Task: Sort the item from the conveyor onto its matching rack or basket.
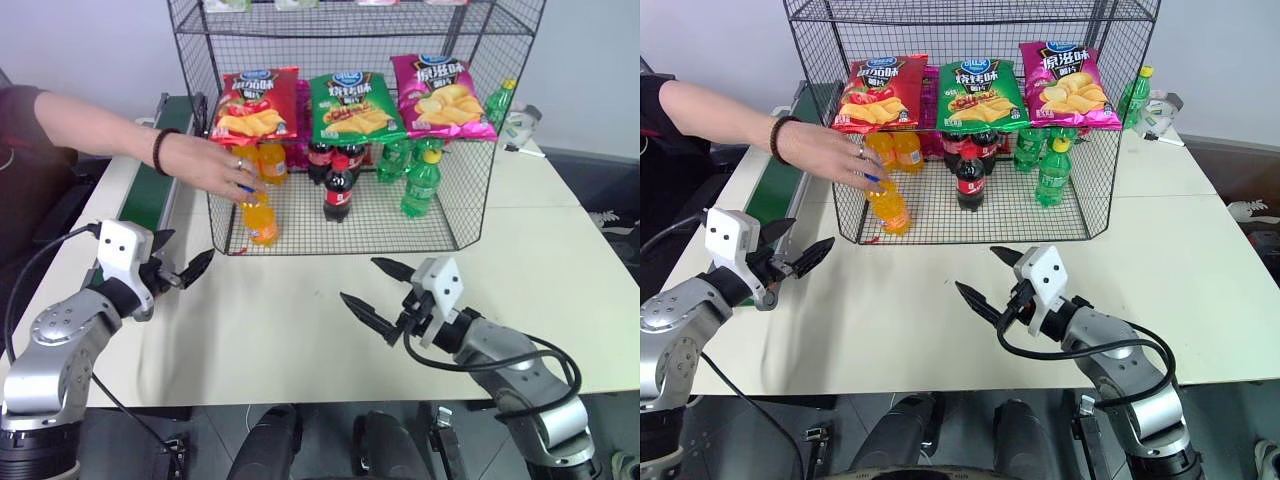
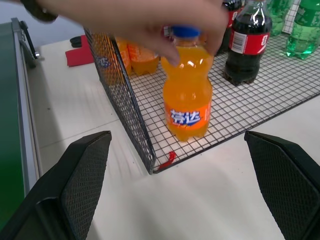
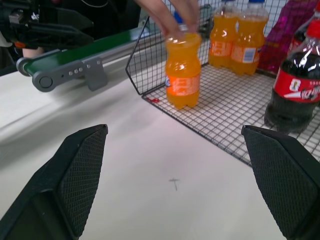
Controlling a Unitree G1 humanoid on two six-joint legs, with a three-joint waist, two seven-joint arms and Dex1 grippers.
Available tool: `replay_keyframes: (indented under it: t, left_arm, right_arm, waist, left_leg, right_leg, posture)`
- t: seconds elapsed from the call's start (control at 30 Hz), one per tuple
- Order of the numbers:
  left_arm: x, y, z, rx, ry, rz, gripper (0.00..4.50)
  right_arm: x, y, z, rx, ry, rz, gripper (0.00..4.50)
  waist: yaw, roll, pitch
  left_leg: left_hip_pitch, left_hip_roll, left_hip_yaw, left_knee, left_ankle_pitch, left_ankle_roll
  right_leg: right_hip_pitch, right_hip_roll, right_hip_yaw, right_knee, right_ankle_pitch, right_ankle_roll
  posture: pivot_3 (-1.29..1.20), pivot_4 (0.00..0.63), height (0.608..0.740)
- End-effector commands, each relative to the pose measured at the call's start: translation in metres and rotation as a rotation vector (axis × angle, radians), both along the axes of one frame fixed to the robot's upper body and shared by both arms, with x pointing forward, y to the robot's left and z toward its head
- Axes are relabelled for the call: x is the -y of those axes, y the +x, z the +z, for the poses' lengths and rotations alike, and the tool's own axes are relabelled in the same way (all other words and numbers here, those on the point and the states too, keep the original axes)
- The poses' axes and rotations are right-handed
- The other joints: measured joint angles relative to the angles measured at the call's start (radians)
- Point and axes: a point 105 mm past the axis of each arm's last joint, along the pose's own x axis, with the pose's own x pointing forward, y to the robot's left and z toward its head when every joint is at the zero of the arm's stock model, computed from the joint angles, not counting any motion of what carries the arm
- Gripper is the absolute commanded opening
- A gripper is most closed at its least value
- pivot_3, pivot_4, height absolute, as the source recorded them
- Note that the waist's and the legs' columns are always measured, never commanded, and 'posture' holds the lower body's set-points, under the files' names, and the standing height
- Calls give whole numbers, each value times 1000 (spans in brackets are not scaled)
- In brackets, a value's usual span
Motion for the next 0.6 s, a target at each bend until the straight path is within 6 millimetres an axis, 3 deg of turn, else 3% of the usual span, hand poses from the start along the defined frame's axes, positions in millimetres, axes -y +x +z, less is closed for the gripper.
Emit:
replay_keyframes:
  t: [0.03, 0.3, 0.6]
  left_arm:
    - [0, -3, 13, 54, 15, 9, 4469]
    - [-17, -8, 9, 35, 2, 101, 4469]
    - [-38, -9, 18, 77, -10, 220, 4469]
  right_arm:
    - [-5, -2, 15, 57, 28, 20, 4500]
    - [-8, 0, 16, 46, 43, 37, 4500]
    - [-13, 0, 19, 41, 51, 57, 4500]
  waist:
    - [0, 0, 0]
    - [-2, 0, 0]
    - [0, 0, 0]
  left_leg:
    - [0, 0, 0, 0, 0, 0]
    - [0, 0, 0, 0, 0, 0]
    - [0, 0, 0, -1, 0, 0]
  right_leg:
    - [0, 0, 0, 0, 0, 0]
    - [0, 0, 0, 0, 0, 0]
    - [-1, 0, 0, 0, 0, 0]
  posture:
    - [0, 150, 740]
    - [0, 150, 740]
    - [0, 150, 740]
